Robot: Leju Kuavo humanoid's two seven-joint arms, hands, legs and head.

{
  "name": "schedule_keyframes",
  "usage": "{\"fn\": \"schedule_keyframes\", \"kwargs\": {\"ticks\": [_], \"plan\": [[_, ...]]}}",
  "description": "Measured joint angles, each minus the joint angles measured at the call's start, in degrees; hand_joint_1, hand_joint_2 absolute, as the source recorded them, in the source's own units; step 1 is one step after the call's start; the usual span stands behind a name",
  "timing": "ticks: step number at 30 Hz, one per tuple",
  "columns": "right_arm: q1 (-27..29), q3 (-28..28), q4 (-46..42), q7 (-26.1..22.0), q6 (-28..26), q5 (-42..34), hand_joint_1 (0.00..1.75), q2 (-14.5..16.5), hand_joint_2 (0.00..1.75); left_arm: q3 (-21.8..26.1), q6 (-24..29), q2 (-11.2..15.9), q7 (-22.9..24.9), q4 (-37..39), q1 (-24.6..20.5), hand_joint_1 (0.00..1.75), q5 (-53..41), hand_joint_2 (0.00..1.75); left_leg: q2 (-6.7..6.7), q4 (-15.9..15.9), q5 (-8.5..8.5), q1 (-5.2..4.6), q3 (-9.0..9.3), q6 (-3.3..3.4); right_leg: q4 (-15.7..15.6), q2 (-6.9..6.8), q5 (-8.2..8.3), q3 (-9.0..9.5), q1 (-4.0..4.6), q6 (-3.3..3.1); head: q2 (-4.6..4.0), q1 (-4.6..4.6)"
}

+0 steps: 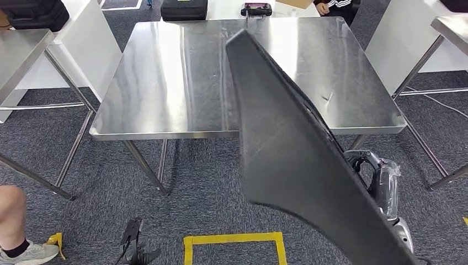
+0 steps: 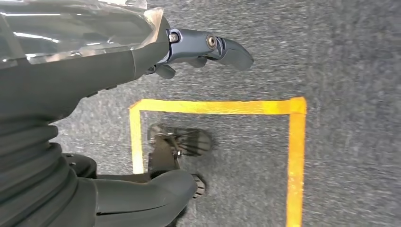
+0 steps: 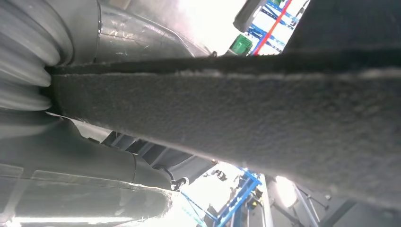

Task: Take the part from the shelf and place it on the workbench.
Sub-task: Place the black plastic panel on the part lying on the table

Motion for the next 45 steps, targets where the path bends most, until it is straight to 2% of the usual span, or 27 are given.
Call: {"fn": "schedule_keyframes", "kwargs": {"ticks": [1, 2, 5, 7, 8, 11, 12, 13, 15, 16, 18, 22, 24, 26, 27, 28, 30, 31, 32, 33, 37, 39, 41, 42, 43, 44, 45], "plan": [[-0.2, 0.0, 0.0, 0.0, 0.0, -0.1, 1.75, 0.0, 1.75, 0.1, 0.0, 0.0, -0.1, 0.0, 0.0, 0.00, 0.0, 1.75, 0.01, -3.6, 1.78, -0.11, 1.45, 0.27, 0.0, 0.05, -0.42, 0.38, 0.20, 0.28, 0.00, 0.02], [-0.4, 0.0, 0.1, -0.1, 0.0, -0.1, 1.75, 0.0, 1.75, 0.1, 0.0, 0.0, -0.2, 0.0, -0.1, 0.00, 0.0, 1.75, 0.01, -5.8, 2.54, -0.25, 2.38, 0.52, 0.0, 0.08, -0.72, 0.55, 0.34, 0.57, 0.00, -0.01], [-0.6, 0.1, 0.1, -0.2, 0.0, -0.1, 1.75, -0.1, 1.75, 0.1, 0.0, 0.0, -0.4, 0.0, -0.2, 0.00, 0.0, 1.75, -0.03, -7.1, 2.09, -0.53, 3.07, 1.18, -0.4, 0.08, -1.15, 0.70, 0.55, 1.49, 0.01, -0.03], [-0.7, 0.2, 0.1, -0.3, 0.0, -0.2, 1.75, -0.2, 1.75, 0.1, 0.0, -0.1, -0.5, 0.0, -0.2, 0.00, 0.0, 1.75, -0.06, -7.8, 2.04, -0.32, 3.82, 1.90, 1.2, -0.04, -1.98, -0.06, 0.58, 1.87, 0.01, 0.04], [-0.7, 0.2, 0.1, -0.3, 0.0, -0.3, 1.75, -0.2, 1.75, 0.1, 0.0, -0.1, -0.5, 0.0, -0.3, 0.00, 0.0, 1.75, -0.05, -8.1, 1.94, -0.17, 4.28, 2.27, 3.9, -0.09, -2.95, -1.48, 0.61, 1.86, 0.01, 0.10], [-0.5, 0.4, 0.2, -0.4, 0.0, -0.5, 1.75, -0.4, 1.75, 0.2, 0.0, -0.2, -0.5, 0.0, -0.3, 0.00, 0.0, 1.75, -0.05, -8.2, 1.12, -0.24, 5.17, 2.83, 15.5, -0.12, -5.90, -8.60, 0.54, 1.87, 0.00, 0.21], [-0.4, 0.5, 0.2, -0.4, -0.1, -0.6, 1.75, -0.4, 1.75, 0.2, 0.0, -0.3, -0.5, 0.0, -0.2, 0.00, 0.0, 1.75, -0.11, -8.2, 0.77, -0.25, 5.55, 2.81, 16.8, -0.13, -5.51, -10.06, 0.50, 2.25, 0.00, 0.21], [-0.4, 0.5, 0.2, -0.4, -0.1, -0.6, 1.75, -0.5, 1.75, 0.2, 0.0, -0.3, -0.5, 0.0, -0.1, 0.00, -0.1, 1.75, -0.19, -8.2, 0.40, -0.22, 6.03, 2.72, 15.7, -0.14, -4.10, -10.24, 0.44, 2.80, 0.00, 0.24], [-0.3, 0.7, 0.2, -0.4, -0.1, -0.6, 1.75, -0.6, 1.75, 0.1, -0.1, -0.3, -0.5, 0.0, -0.1, 0.00, -0.5, 1.75, -0.36, -8.2, -0.50, -0.17, 7.17, 2.34, 7.9, -0.27, 0.54, -7.74, 0.23, 3.94, 0.00, 0.31], [-0.4, 0.8, 0.2, -0.4, -0.2, -0.6, 1.75, -0.6, 1.75, 0.1, -0.1, -0.2, -0.5, 0.0, -0.1, 0.00, -0.7, 1.75, -0.43, -8.1, -1.04, -0.29, 7.62, 2.02, 4.1, -0.33, 2.33, -6.09, 0.24, 4.03, 0.00, 0.39], [-0.3, 0.9, 0.2, -0.4, -0.2, -0.6, 1.75, -0.6, 1.75, 0.1, 0.2, 0.0, -0.6, 0.0, -0.2, 0.00, -1.0, 1.75, -0.48, -8.0, -1.86, -0.56, 8.01, 1.42, 0.0, -0.39, 3.79, -4.27, 0.37, 3.22, 0.00, 0.36], [-0.2, 0.9, 0.2, -0.4, -0.2, -0.6, 1.75, -0.7, 1.75, 0.1, 2.1, 0.9, -0.9, -0.1, -0.3, 0.00, -2.5, 1.75, -0.22, -6.8, -3.26, -0.29, 7.80, 0.28, -0.1, -0.14, 3.05, -3.65, 0.18, 1.04, 0.00, 0.15], [-0.2, 0.9, 0.1, -0.5, -0.3, -0.6, 1.75, -0.7, 1.75, 0.0, 3.3, 1.2, -1.1, -0.1, -0.3, 0.00, -3.3, 1.75, -0.09, -1.0, -5.94, -0.13, 4.80, -0.28, -0.1, -0.11, 2.60, -3.05, -0.01, 0.16, 0.00, 0.03], [0.0, 0.9, 0.1, -0.5, -0.3, -0.7, 1.75, -0.7, 1.75, -0.1, 4.7, 1.3, -1.2, -0.2, -0.1, 0.00, -4.1, 1.75, -0.05, 6.7, -8.41, -0.03, -0.03, -0.58, -0.1, -0.12, 2.06, -2.51, 0.09, -0.37, 0.00, -0.04], [0.0, 0.9, 0.1, -0.5, -0.3, -0.8, 1.75, -0.7, 1.75, -0.3, 5.3, 1.1, -1.3, -0.2, 0.0, 0.00, -4.5, 1.75, -0.03, 8.7, -8.20, 0.00, -1.76, -0.61, -0.1, -0.08, 1.77, -2.19, 0.14, -0.46, 0.00, -0.06], [0.1, 0.9, 0.1, -0.5, -0.2, -0.8, 1.75, -0.6, 1.75, -0.4, 5.8, 0.9, -1.3, -0.2, 0.1, 0.00, -4.7, 1.75, -0.01, 8.3, -6.70, 0.02, -2.38, -0.54, -0.1, -0.03, 1.45, -1.76, 0.15, -0.42, 0.00, -0.08], [0.1, 1.0, 0.1, -0.5, -0.2, -0.9, 1.75, -0.6, 1.75, -0.7, 6.5, 0.3, -1.3, -0.2, 0.1, 0.00, -4.9, 1.75, 0.03, 1.7, -1.33, 0.01, -0.43, -0.09, -0.2, 0.07, 0.69, -0.67, 0.16, -0.15, 0.00, -0.09], [0.0, 1.0, 0.2, -0.4, -0.1, -0.9, 1.75, -0.5, 1.75, -0.8, 6.6, 0.0, -1.3, -0.2, 0.1, 0.00, -4.9, 1.75, 0.05, -2.0, 0.65, -0.08, 1.11, 0.21, -0.1, 0.10, 0.31, -0.22, 0.31, 0.10, 0.00, -0.05], [0.0, 1.0, 0.2, -0.4, -0.1, -0.9, 1.75, -0.5, 1.75, -0.9, 6.7, -0.4, -1.3, -0.1, 0.1, 0.00, -4.9, 1.75, 0.06, -4.8, 1.75, -0.19, 2.37, 0.49, -0.1, 0.12, 0.01, 0.01, 0.46, 0.35, 0.01, -0.01], [-0.1, 1.1, 0.2, -0.4, -0.1, -1.0, 1.75, -0.5, 1.75, -1.0, 6.8, -0.7, -1.3, -0.1, 0.1, 0.00, -4.9, 1.75, 0.05, -6.3, 2.00, -0.35, 3.07, 0.74, -0.2, 0.12, -0.19, 0.06, 0.58, 0.65, 0.01, 0.01], [-0.3, 1.2, 0.1, -0.3, 0.0, -1.0, 1.75, -0.3, 1.75, -1.1, 7.2, -1.6, -1.3, -0.2, 0.1, 0.00, -4.9, 1.75, -0.03, -7.7, 1.58, -0.36, 4.21, 1.88, 0.4, -0.02, -0.94, -0.24, 0.70, 1.79, 0.01, 0.03], [-0.4, 1.2, 0.1, -0.3, 0.0, -1.0, 1.75, -0.3, 1.75, -1.1, 7.2, -1.8, -1.3, -0.2, 0.0, 0.00, -4.9, 1.75, -0.02, -8.3, 1.46, -0.14, 5.07, 2.54, 5.9, -0.13, -2.98, -3.10, 0.69, 1.79, 0.00, 0.20], [-0.4, 1.2, 0.1, -0.3, 0.0, -1.0, 1.75, -0.3, 1.75, -1.1, 7.2, -2.1, -1.3, -0.2, 0.1, 0.00, -4.8, 1.75, -0.04, -8.3, 1.05, -0.15, 5.42, 2.88, 14.2, -0.12, -5.34, -8.14, 0.69, 1.77, 0.00, 0.32], [-0.3, 1.2, 0.2, -0.3, 0.0, -1.1, 1.75, -0.3, 1.75, -1.1, 7.1, -2.3, -1.3, -0.2, 0.1, 0.00, -4.6, 1.75, -0.09, -8.3, 0.82, -0.16, 5.61, 2.90, 16.6, -0.12, -5.56, -10.03, 0.66, 2.05, 0.00, 0.34], [-0.3, 1.2, 0.2, -0.3, 0.1, -1.1, 1.75, -0.3, 1.75, -1.1, 6.9, -2.4, -1.3, -0.1, 0.2, 0.00, -4.3, 1.75, -0.16, -8.3, 0.56, -0.14, 5.90, 2.82, 16.7, -0.13, -4.75, -10.76, 0.59, 2.53, 0.00, 0.35], [-0.4, 1.2, 0.3, -0.3, 0.2, -1.2, 1.75, -0.3, 1.75, -1.1, 6.7, -2.6, -1.2, -0.1, 0.2, 0.00, -4.1, 1.75, -0.26, -8.3, 0.24, -0.11, 6.31, 2.69, 14.3, -0.16, -2.98, -10.17, 0.49, 3.14, 0.00, 0.38], [-0.5, 1.2, 0.3, -0.3, 0.2, -1.2, 1.75, -0.3, 1.75, -1.1, 6.4, -2.8, -1.0, 0.1, 0.4, 0.00, -4.0, 1.75, -0.37, -8.3, -0.15, -0.09, 6.79, 2.50, 10.0, -0.20, -0.67, -8.54, 0.35, 3.73, 0.00, 0.39]]}}
